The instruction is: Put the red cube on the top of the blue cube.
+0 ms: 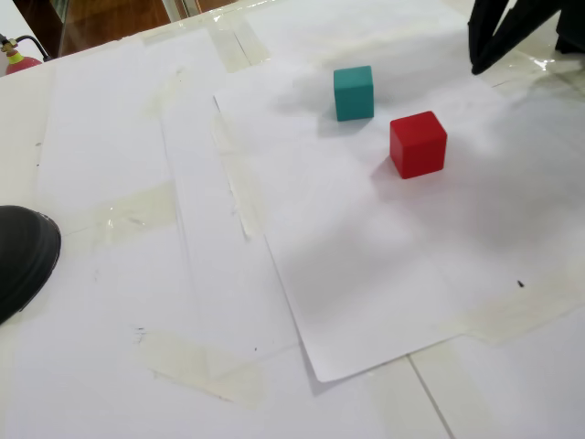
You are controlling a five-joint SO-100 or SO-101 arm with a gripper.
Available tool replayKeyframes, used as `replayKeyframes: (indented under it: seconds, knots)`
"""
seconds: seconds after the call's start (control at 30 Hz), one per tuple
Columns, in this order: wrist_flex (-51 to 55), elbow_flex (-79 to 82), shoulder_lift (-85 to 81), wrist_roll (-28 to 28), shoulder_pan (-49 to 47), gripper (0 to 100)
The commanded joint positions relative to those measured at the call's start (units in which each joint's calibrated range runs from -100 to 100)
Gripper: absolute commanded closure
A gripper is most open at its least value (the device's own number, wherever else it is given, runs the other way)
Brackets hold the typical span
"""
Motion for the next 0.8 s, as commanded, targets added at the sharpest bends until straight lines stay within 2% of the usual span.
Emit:
replayKeyframes:
  seconds: [0.0, 0.2, 0.37, 0.77]
  knots:
    - [-1.06, -1.69, -0.64, -0.88, -1.79, 100]
    - [-0.16, -2.24, -0.64, -3.13, -2.62, 100]
    - [7.26, -9.86, -0.64, -7.72, -6.93, 100]
    - [12.31, -22.94, 3.57, -8.99, -9.89, 100]
